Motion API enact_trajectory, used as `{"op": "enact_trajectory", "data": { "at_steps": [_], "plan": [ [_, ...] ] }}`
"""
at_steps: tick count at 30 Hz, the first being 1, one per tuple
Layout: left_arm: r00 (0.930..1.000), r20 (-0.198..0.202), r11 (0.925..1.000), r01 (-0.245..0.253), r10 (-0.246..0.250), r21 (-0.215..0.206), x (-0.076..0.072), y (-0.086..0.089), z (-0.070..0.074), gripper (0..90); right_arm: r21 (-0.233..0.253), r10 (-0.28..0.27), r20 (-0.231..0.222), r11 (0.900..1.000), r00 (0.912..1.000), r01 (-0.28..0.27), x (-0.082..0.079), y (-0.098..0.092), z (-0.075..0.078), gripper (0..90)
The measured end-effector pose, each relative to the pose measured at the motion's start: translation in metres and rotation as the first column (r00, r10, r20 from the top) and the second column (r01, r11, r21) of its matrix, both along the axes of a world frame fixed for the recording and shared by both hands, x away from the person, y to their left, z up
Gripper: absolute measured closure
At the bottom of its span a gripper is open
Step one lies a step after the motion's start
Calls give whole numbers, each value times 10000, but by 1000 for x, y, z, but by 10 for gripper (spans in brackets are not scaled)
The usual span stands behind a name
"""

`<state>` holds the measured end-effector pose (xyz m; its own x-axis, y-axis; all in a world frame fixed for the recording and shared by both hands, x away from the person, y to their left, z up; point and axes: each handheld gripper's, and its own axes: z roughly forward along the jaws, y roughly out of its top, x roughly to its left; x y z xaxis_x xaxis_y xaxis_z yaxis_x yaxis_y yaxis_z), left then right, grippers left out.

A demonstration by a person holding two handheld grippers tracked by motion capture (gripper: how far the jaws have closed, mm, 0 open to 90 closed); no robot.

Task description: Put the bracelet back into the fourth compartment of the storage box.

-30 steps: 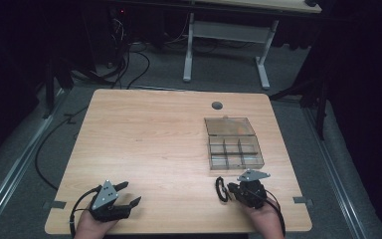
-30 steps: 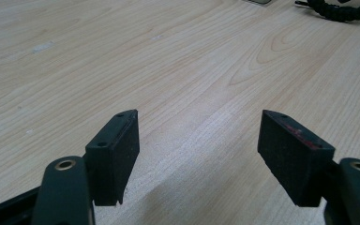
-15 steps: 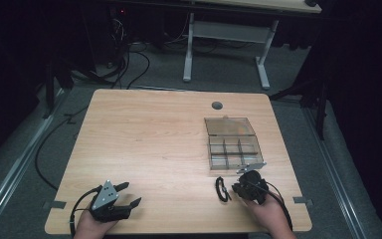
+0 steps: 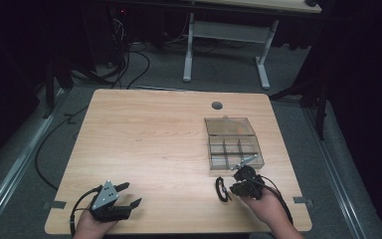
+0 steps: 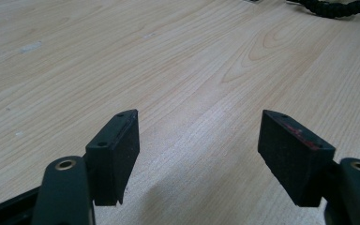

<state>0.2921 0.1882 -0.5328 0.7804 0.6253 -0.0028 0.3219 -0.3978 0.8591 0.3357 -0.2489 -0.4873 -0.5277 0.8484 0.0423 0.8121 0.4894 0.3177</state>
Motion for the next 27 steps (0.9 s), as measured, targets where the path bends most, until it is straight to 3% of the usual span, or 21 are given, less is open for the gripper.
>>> {"op": "enact_trajectory", "data": {
  "at_steps": [8,18,27],
  "plan": [
    [10000,20,10000,12,-12,-19,0,0,0,302,-315,140,-699,9994,9975,-162,7,6,2,756],
    [10000,7,10000,-1,1,-33,0,0,0,302,-701,378,-1485,9964,9882,-486,18,14,8,721],
    [10000,-8,10000,19,-19,-7,0,0,0,302,-719,644,-1697,9944,9834,-775,21,25,18,663]
  ]
}}
